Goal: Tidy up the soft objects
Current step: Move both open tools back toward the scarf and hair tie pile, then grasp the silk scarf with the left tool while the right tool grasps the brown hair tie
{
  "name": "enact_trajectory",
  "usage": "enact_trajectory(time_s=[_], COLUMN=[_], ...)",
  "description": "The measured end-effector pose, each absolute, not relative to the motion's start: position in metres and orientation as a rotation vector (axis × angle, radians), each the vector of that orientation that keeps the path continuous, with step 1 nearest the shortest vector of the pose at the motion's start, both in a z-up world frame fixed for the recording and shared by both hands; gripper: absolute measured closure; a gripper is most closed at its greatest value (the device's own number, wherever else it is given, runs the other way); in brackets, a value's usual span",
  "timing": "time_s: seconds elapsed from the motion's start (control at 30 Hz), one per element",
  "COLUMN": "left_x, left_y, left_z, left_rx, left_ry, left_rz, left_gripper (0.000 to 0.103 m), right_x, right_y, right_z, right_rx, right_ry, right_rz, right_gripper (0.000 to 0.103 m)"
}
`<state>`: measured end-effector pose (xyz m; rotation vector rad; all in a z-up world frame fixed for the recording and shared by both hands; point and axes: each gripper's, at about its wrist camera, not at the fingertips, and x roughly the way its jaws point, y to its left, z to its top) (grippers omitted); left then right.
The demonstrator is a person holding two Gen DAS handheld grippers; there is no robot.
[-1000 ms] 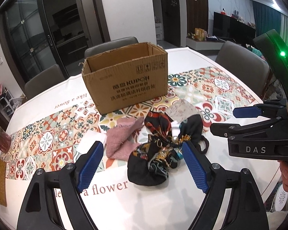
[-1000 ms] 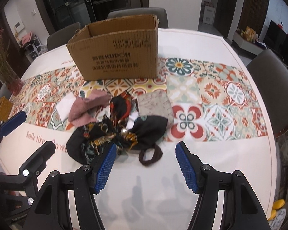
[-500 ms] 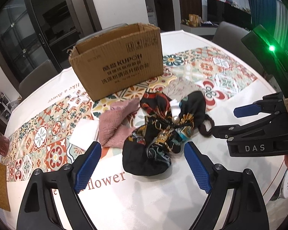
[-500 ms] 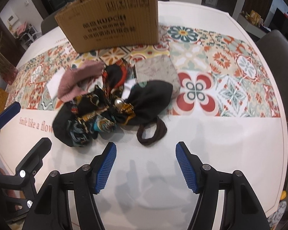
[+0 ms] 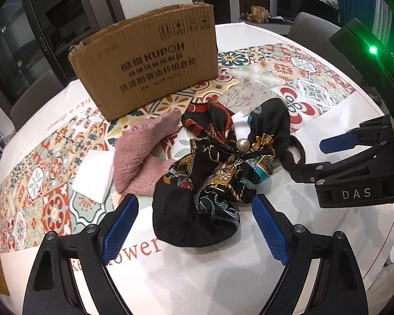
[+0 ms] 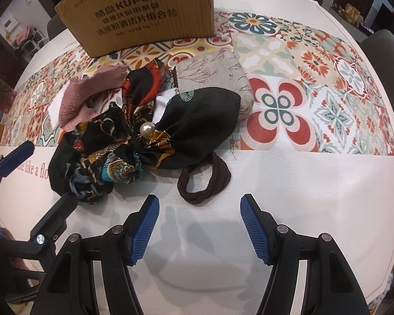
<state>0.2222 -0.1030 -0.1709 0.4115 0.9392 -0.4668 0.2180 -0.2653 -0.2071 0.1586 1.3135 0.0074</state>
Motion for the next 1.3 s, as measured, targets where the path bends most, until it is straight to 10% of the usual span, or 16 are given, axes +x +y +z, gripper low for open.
enact_trajectory(time_s=[0.67, 0.9, 1.03, 1.3], left_x=[0.252, 0.249, 0.247, 0.244], left_y=[-0.118, -0.119, -0.116, -0.112], left_z=[-0.204, -0.211, -0.212, -0.205], left_rx=[0.384, 0.364, 0.316, 0.214], left_ry=[1.003, 1.036, 1.064, 1.089], left_rz=[-0.524, -0.53, -0.533, -0.508], left_gripper=[0.016, 0.057, 0.076, 0.09], right_x=[0.241, 0.237, 0.233, 0.228], right_y=[-0.269, -0.267, -0.264, -0.267], right_z=[-0.227, -0.227, -0.226, -0.226], right_rx=[0.161, 0.16, 0.143, 0.221], right_ry=[1.305, 1.287, 1.275, 1.275], right_rz=[-0.024, -0.025, -0.022, -0.006], right_gripper=[0.038, 0.04, 0.059, 0.081])
